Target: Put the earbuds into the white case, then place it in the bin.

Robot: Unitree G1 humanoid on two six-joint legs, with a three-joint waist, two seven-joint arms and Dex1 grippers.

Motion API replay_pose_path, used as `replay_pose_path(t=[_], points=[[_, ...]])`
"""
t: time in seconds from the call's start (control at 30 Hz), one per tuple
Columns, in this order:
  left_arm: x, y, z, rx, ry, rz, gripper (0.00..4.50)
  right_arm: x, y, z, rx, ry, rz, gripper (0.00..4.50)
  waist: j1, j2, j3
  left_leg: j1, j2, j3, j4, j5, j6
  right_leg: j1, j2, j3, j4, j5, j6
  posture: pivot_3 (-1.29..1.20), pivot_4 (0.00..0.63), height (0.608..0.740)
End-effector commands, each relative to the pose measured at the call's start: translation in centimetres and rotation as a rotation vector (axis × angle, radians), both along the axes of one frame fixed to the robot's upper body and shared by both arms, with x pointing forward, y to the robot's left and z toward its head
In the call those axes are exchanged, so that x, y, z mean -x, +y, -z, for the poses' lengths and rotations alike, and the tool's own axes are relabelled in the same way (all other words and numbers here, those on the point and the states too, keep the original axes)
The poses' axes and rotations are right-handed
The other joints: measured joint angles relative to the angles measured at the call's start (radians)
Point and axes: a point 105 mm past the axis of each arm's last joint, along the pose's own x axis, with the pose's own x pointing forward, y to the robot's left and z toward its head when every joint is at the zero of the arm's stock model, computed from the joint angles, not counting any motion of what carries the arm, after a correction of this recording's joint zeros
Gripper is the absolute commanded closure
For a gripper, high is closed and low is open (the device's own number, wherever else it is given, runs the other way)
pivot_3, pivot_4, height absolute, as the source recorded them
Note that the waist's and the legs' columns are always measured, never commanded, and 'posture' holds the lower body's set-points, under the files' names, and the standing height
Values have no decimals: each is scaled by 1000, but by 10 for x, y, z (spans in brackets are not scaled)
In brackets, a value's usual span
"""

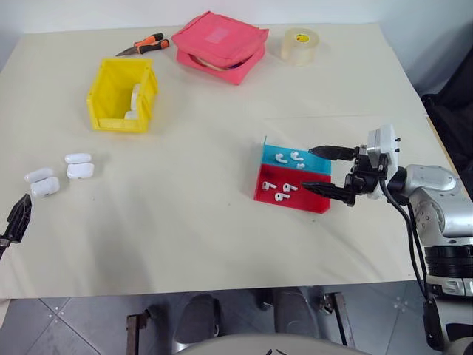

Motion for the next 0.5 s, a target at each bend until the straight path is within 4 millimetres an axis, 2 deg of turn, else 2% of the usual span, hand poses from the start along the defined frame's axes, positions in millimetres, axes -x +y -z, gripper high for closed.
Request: replay_pose_path(t=[0.03, 0.3, 0.47, 0.5], points=[[2, 3, -12, -43, -37, 3, 16, -1, 1, -16, -18, -62, -11, 0, 0, 0, 0, 0, 0, 0, 0, 0, 0, 0, 0, 0, 0, 0, 0, 0, 150, 740], [-1, 3, -15, -38, -32, -2, 16, -7, 7, -23, -28, -66, -18, 0, 2, 0, 0, 0, 0, 0, 0, 0, 0, 0, 0, 1, 0, 0, 0, 0, 150, 740], [7, 9, -13, -22, 25, -68, 16, -7, 16, -29, -36, -69, -55, 0, 1, 0, 0, 0, 0, 1, 0, 0, 0, 0, 1, 1, 0, 0, 0, 0, 150, 740], [14, 8, -11, -12, 42, -71, 16, -8, 19, -32, -36, -78, -69, 0, 1, 0, 0, 0, 0, 1, 0, 0, 0, 0, 1, 1, 0, 0, 0, 0, 150, 740]])
